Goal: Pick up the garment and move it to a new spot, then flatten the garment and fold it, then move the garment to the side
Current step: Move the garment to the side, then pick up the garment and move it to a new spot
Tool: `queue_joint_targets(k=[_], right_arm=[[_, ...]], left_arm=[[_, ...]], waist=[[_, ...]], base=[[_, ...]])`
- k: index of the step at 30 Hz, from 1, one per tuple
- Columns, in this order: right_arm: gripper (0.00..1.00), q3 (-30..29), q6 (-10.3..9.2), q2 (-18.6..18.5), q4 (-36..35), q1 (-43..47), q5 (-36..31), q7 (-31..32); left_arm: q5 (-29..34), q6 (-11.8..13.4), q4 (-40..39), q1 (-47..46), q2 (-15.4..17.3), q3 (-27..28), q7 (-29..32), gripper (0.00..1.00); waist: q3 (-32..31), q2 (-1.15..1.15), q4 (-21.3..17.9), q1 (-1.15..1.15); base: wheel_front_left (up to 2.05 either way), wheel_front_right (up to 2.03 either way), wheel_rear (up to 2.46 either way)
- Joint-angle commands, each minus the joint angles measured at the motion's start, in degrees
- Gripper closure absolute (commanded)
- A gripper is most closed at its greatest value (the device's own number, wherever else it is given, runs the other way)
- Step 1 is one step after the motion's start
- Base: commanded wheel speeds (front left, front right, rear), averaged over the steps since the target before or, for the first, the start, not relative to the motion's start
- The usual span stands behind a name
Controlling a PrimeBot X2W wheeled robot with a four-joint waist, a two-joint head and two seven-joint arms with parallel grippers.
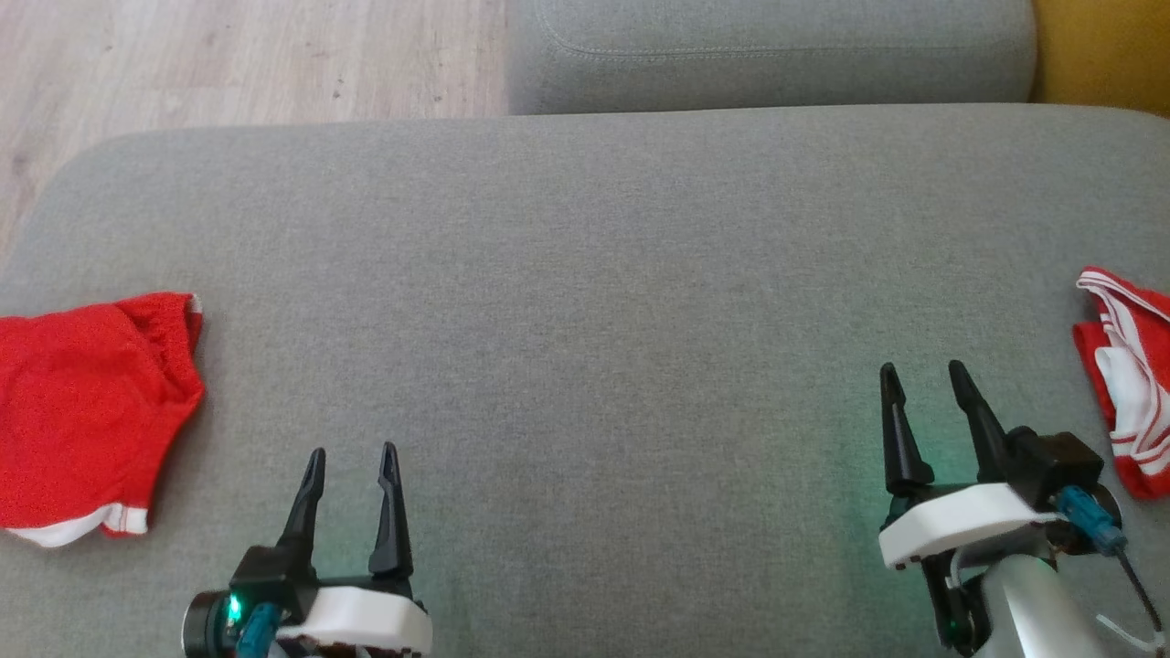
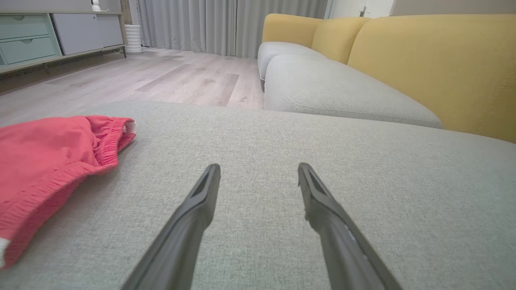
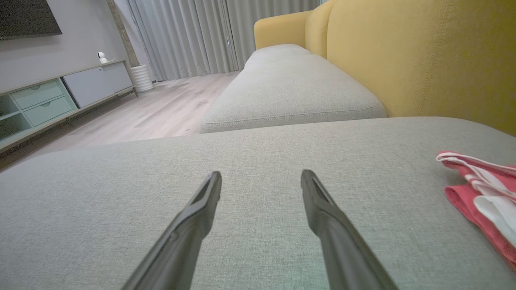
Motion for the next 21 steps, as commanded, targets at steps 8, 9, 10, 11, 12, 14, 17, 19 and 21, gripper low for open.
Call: queue_joint_targets(k=[8,9,10,11,12,14,17,19,21], right_arm=[[0.0,2.7,0.18,0.0,-1.9,-0.7,0.4,-0.4],[0.0,3.0,0.18,0.0,-2.0,-0.7,0.3,-0.4],[0.0,3.5,0.18,0.0,-2.1,-0.6,0.5,-0.4],[0.0,4.0,0.18,0.0,-2.2,-0.5,0.4,-0.4],[0.0,4.4,0.18,0.0,-2.4,-0.4,0.4,-0.4],[0.0,5.5,0.18,0.0,-2.6,-0.1,0.6,-0.4],[0.0,7.3,0.18,0.0,-2.7,0.2,0.9,-0.4],[0.0,8.5,0.18,0.0,-2.7,0.3,1.0,-0.4],[0.0,10.1,0.18,0.0,-2.6,0.2,1.0,-0.4]], left_arm=[[-0.6,0.5,-2.1,-0.6,0.0,2.1,-0.6,0.0],[-0.8,0.7,-2.1,-0.5,0.0,2.1,-0.6,0.0],[-1.0,0.8,-2.1,-0.4,0.0,2.2,-0.6,0.0],[-1.3,1.0,-2.1,-0.3,0.0,2.4,-0.6,0.0],[-1.5,1.1,-2.0,-0.1,0.0,2.6,-0.6,0.0],[-1.9,1.4,-2.1,0.4,0.0,3.3,-0.6,0.0],[-2.4,1.6,-1.9,1.6,0.0,4.9,-0.6,0.0],[-2.6,1.7,-1.6,2.3,0.0,6.0,-0.6,0.0],[-2.7,1.6,-1.4,3.0,0.0,7.4,-0.6,0.0]], waist=[[0.1,0.0,2.8,0.01],[0.3,0.0,3.6,0.01],[0.5,0.0,4.6,0.01],[0.6,0.0,5.6,0.01],[0.7,0.0,6.9,0.01],[0.9,0.0,9.5,0.01],[0.9,0.0,14.0,0.01],[1.0,0.0,17.1,0.01],[1.1,0.0,19.7,0.01]], base=[[0.0,0.0,0.0],[0.0,0.0,0.0],[0.0,0.0,0.0],[0.0,0.0,0.0],[0.0,0.0,0.0],[0.0,0.0,0.0],[0.0,0.0,0.0],[0.0,0.0,0.0],[0.0,0.0,0.0]])
